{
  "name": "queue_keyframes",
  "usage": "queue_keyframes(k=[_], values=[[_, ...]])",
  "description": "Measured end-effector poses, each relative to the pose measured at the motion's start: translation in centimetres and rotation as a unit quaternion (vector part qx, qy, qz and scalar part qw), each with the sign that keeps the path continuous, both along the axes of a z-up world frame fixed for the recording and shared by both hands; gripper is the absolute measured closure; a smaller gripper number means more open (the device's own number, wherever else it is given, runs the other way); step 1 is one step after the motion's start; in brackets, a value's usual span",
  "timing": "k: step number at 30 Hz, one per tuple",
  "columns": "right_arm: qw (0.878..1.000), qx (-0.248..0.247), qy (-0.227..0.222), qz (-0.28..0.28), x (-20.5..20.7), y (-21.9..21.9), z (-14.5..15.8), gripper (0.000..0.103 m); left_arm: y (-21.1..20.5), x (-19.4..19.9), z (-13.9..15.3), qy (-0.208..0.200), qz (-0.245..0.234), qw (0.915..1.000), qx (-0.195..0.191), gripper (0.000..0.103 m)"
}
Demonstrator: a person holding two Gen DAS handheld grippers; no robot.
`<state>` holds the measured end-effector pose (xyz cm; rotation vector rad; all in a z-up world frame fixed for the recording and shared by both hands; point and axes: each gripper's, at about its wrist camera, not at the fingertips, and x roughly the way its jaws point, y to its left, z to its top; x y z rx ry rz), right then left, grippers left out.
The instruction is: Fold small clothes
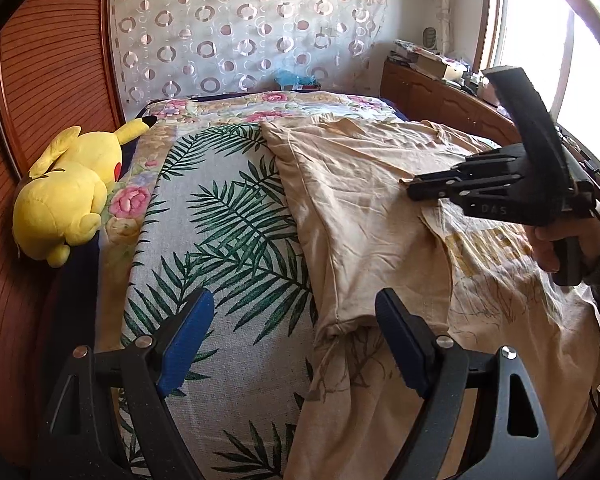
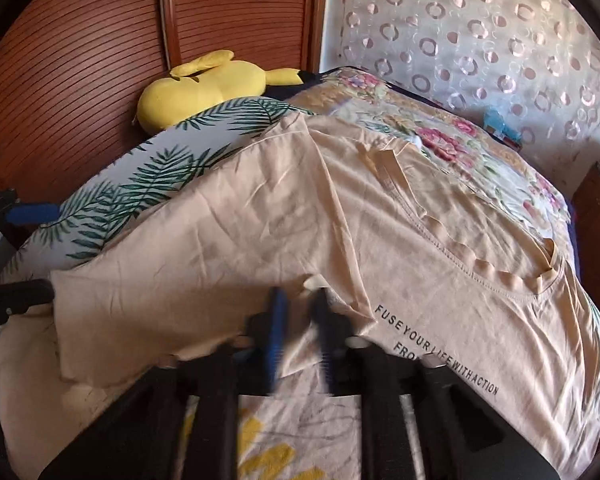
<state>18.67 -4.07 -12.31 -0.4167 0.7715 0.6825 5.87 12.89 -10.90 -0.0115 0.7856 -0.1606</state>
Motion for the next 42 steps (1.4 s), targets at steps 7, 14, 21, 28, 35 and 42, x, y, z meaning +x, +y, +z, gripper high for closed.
queue_keyframes(k=[7, 14, 21, 28, 35, 42], values=[[1.0, 0.017, -0.014, 0.001, -1.4, -1.8, 1.5, 0.098, -0.2, 0.5, -0.1, 0.002, -0.002, 1.0, 0.002, 0.02], [0.999, 0.029, -0.024, -0.011, -2.4, -3.6, 1.8, 0.099, 0.4, 1.3, -0.9, 0.019, 0.011, 0.9997, -0.005, 0.02], [0.998, 0.035, -0.013, -0.041, -3.2, -6.5, 1.6, 0.098, 0.6, 1.5, -1.3, 0.028, 0.019, 0.9994, 0.0, 0.02], [0.996, 0.048, -0.036, -0.067, -5.9, -10.9, 3.0, 0.065, 0.9, 1.6, -1.8, 0.043, 0.025, 0.9987, -0.004, 0.02], [0.988, 0.066, -0.051, -0.132, -8.9, -17.7, 3.8, 0.062, 0.8, 1.3, -2.1, 0.041, 0.025, 0.9988, -0.001, 0.02], [0.972, 0.077, -0.053, -0.215, -11.8, -25.3, 3.5, 0.062, 1.0, 0.7, -2.2, 0.037, 0.036, 0.9986, 0.0, 0.02]])
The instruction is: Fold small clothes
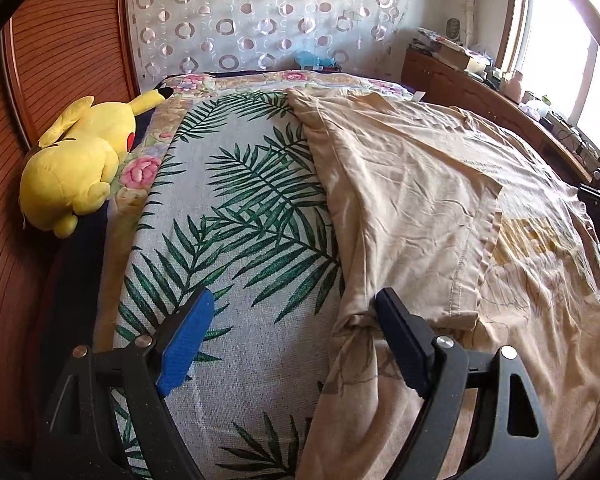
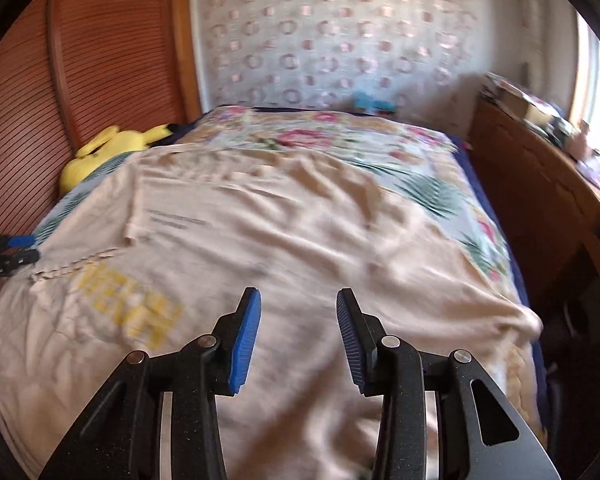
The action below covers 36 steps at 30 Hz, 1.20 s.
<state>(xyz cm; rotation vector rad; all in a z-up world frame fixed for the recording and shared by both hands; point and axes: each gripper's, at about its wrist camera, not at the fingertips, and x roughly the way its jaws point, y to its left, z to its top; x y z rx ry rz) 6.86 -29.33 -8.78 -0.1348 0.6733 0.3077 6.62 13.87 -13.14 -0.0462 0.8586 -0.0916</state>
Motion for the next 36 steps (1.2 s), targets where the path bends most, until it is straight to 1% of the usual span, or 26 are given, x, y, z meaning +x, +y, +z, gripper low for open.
queue_keyframes(k=[4, 5, 6, 7, 9, 13, 15, 18, 21, 24, 28, 33, 34, 35, 36], values=[[0.999, 0.008, 0.005, -0.046, -1.4, -3.8, -0.3, 0.061, 0.1, 0.0, 0.1, -0.001, -0.001, 1.0, -0.004, 0.02], [0.998, 0.009, 0.008, -0.054, -1.5, -4.3, -0.3, 0.056, 0.1, 0.0, 0.1, -0.002, -0.001, 1.0, -0.004, 0.02], [0.998, 0.008, 0.009, -0.066, -2.0, -5.2, -0.5, 0.053, 0.0, 0.0, 0.4, -0.008, -0.003, 1.0, -0.003, 0.02], [0.997, 0.007, 0.009, -0.073, -2.3, -5.7, -0.5, 0.052, 0.0, 0.0, 0.7, -0.013, -0.004, 0.9999, -0.002, 0.02], [0.996, 0.007, 0.013, -0.089, -2.8, -6.4, -0.6, 0.051, -0.3, 0.1, 1.4, -0.022, -0.006, 0.9997, -0.001, 0.02], [0.993, 0.016, 0.019, -0.114, -3.3, -7.6, 0.0, 0.051, -1.6, 0.7, 2.9, -0.037, -0.021, 0.9991, 0.003, 0.02], [0.992, 0.016, 0.024, -0.125, -3.2, -7.6, 0.1, 0.051, -3.0, 1.3, 3.7, -0.045, -0.036, 0.9983, 0.009, 0.02], [0.989, 0.007, 0.023, -0.143, -2.8, -7.4, 0.7, 0.051, -4.8, 2.3, 4.4, -0.055, -0.059, 0.9966, 0.017, 0.02], [0.987, 0.011, 0.03, -0.155, -3.0, -7.1, 0.7, 0.051, -6.3, 3.4, 4.6, -0.055, -0.078, 0.9952, 0.021, 0.02], [0.987, 0.024, 0.042, -0.151, -1.9, -6.0, 0.6, 0.051, -7.5, 4.5, 4.3, -0.047, -0.09, 0.9946, 0.022, 0.02], [0.989, 0.03, 0.047, -0.133, -2.3, -5.3, 0.7, 0.051, -8.5, 5.8, 3.2, -0.026, -0.097, 0.9948, 0.019, 0.02], [0.991, 0.025, 0.051, -0.117, -2.3, -5.5, 0.7, 0.052, -9.0, 6.7, 1.8, 0.0, -0.095, 0.9951, 0.027, 0.02], [0.992, 0.024, 0.051, -0.115, -2.0, -5.4, 0.7, 0.054, -9.0, 6.8, 1.6, 0.003, -0.095, 0.9951, 0.028, 0.02], [0.992, 0.023, 0.053, -0.112, -1.6, -5.4, 0.7, 0.059, -9.0, 6.9, 1.4, 0.007, -0.094, 0.9951, 0.03, 0.02], [0.992, 0.019, 0.056, -0.109, -1.6, -5.3, 0.7, 0.06, -9.0, 7.0, 1.1, 0.012, -0.092, 0.9951, 0.033, 0.02]])
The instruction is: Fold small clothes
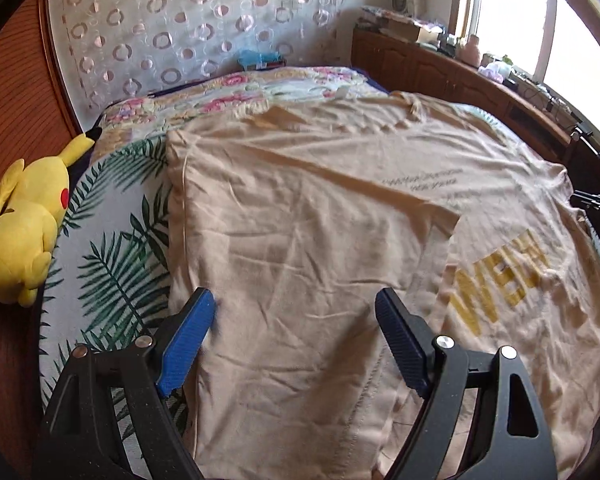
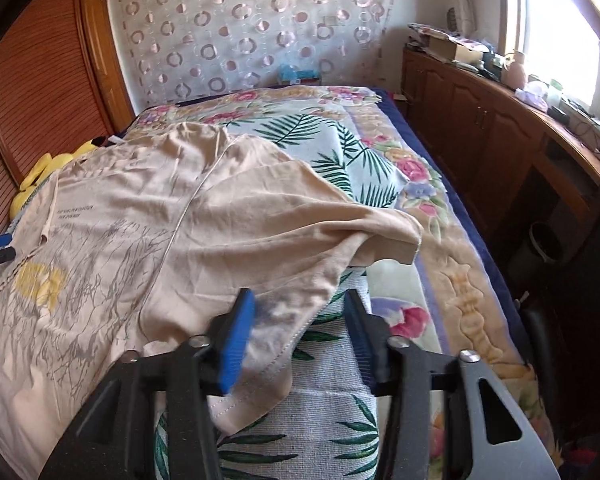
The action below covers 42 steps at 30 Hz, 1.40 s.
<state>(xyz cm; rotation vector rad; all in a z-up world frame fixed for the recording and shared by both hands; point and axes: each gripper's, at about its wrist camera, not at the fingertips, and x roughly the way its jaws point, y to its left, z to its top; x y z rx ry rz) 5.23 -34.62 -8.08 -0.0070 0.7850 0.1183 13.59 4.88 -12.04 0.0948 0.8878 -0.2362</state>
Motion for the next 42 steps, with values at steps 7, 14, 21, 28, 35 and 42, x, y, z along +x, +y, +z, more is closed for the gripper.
queue_keyframes(k=[7, 14, 21, 28, 35, 42], values=[[1.0, -0.024, 0.005, 0.017, 1.0, -0.1, -0.2, 0.084, 0.0, 0.0, -0.2, -0.002, 0.0, 1.0, 0.007, 0.018], [0.999, -0.039, -0.022, 0.02, 0.8, 0.0, 1.0, 0.099, 0.1, 0.1, -0.3, 0.0, 0.0, 1.0, 0.005, 0.016], [0.996, -0.029, -0.079, 0.043, 0.3, 1.8, 5.1, 0.099, 0.0, 0.1, -0.4, 0.0, 0.0, 1.0, 0.004, 0.016], [0.987, -0.021, -0.102, 0.12, -0.4, 7.0, 6.6, 0.099, 0.1, 0.1, -0.4, 0.0, 0.0, 1.0, 0.004, 0.016], [0.979, -0.021, -0.064, 0.191, -0.3, 11.7, 4.0, 0.081, 0.0, 0.1, -0.4, 0.001, -0.002, 1.0, 0.004, 0.014], [0.985, -0.008, -0.079, 0.151, -0.9, 6.9, 4.6, 0.064, -0.3, 0.2, -0.7, 0.003, -0.006, 1.0, 0.005, 0.009]])
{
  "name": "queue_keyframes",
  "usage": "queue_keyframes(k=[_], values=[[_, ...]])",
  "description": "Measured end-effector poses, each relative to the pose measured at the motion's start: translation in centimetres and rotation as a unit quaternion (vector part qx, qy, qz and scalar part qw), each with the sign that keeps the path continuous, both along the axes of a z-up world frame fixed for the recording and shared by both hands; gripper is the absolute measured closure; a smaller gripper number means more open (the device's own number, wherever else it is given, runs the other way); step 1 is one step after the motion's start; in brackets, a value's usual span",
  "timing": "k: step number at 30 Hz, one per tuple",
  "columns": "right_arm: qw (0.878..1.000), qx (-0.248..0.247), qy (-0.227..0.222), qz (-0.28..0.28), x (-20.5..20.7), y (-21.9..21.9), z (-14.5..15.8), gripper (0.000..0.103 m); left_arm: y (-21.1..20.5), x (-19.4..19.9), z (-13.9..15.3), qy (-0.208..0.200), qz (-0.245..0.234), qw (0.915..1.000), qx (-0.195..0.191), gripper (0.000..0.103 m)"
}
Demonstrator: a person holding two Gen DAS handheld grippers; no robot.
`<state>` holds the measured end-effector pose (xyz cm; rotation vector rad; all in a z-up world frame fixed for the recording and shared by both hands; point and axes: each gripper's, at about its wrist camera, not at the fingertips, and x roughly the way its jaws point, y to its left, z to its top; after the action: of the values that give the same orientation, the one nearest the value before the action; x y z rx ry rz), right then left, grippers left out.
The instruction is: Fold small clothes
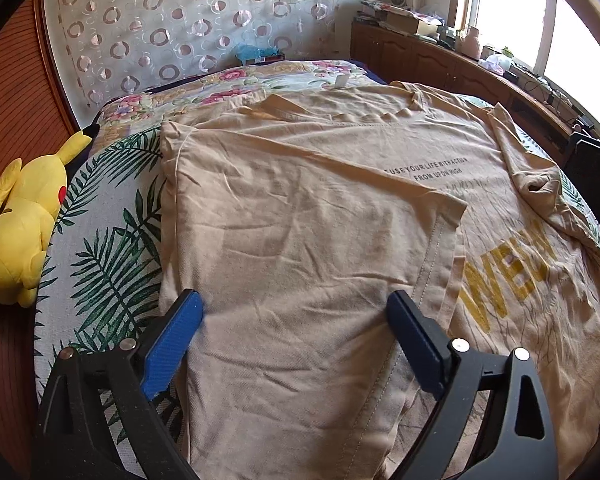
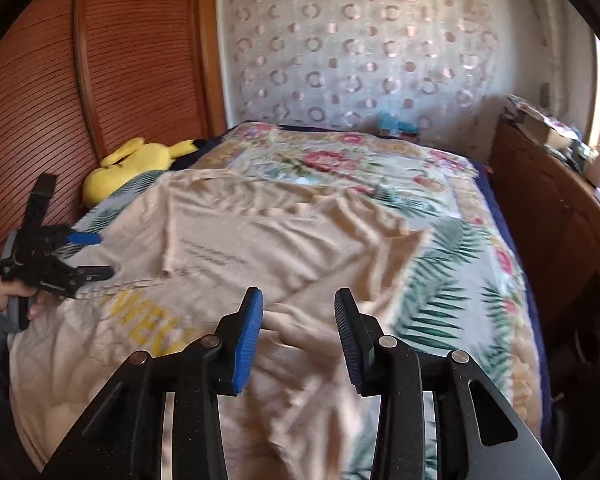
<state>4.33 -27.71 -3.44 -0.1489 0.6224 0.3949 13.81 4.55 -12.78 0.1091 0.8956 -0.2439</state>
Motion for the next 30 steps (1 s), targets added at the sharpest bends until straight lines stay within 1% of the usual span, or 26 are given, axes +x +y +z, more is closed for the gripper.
queue_keyframes(k=[1, 4, 7, 10, 12, 14, 15, 16, 19, 22, 26, 30], values=[[1.0, -0.003, 0.003, -0.01, 0.1, -0.9, -0.1, 0.064, 0.0, 0.0, 0.0, 0.0, 0.0, 1.0, 0.001, 0.009], [1.0, -0.008, 0.017, -0.025, 0.7, -1.4, -0.7, 0.064, 0.1, 0.0, 0.1, 0.0, 0.0, 1.0, 0.0, 0.009], [0.999, -0.006, 0.046, -0.024, 1.9, -0.9, -1.7, 0.064, 0.2, 0.0, 0.1, 0.0, 0.0, 1.0, 0.0, 0.009], [0.998, -0.007, 0.067, -0.018, 3.0, 0.0, -2.4, 0.064, 0.1, 0.1, 0.1, 0.0, 0.0, 1.0, 0.0, 0.009], [0.997, -0.013, 0.071, -0.012, 3.5, 0.5, -2.3, 0.075, 0.1, 0.1, 0.1, 0.0, 0.0, 1.0, 0.0, 0.009], [0.997, -0.021, 0.071, -0.003, 4.0, 0.8, -2.0, 0.093, 0.2, 0.0, 0.1, 0.0, 0.0, 1.0, 0.0, 0.009], [0.997, -0.025, 0.069, 0.002, 4.2, 0.9, -1.9, 0.097, 0.2, 0.0, 0.1, 0.0, 0.0, 1.0, 0.0, 0.009], [0.997, -0.026, 0.065, 0.007, 4.8, 1.0, -1.8, 0.098, 0.2, 0.0, 0.1, 0.0, 0.0, 1.0, 0.0, 0.009], [0.998, -0.017, 0.051, 0.017, 5.3, 0.9, -1.0, 0.099, 0.2, 0.1, 0.1, 0.0, 0.0, 1.0, 0.0, 0.009], [0.999, -0.007, 0.041, 0.034, 6.0, 2.3, -0.4, 0.099, 0.2, 0.0, 0.1, 0.0, 0.0, 1.0, 0.0, 0.009], [0.998, -0.007, 0.039, 0.057, 7.8, 5.2, 0.8, 0.099, 0.2, 0.0, 0.1, 0.0, 0.0, 1.0, 0.0, 0.009], [0.997, 0.0, 0.037, 0.061, 9.7, 7.8, 1.0, 0.099, 0.2, 0.0, 0.1, 0.0, 0.0, 1.0, 0.0, 0.009]])
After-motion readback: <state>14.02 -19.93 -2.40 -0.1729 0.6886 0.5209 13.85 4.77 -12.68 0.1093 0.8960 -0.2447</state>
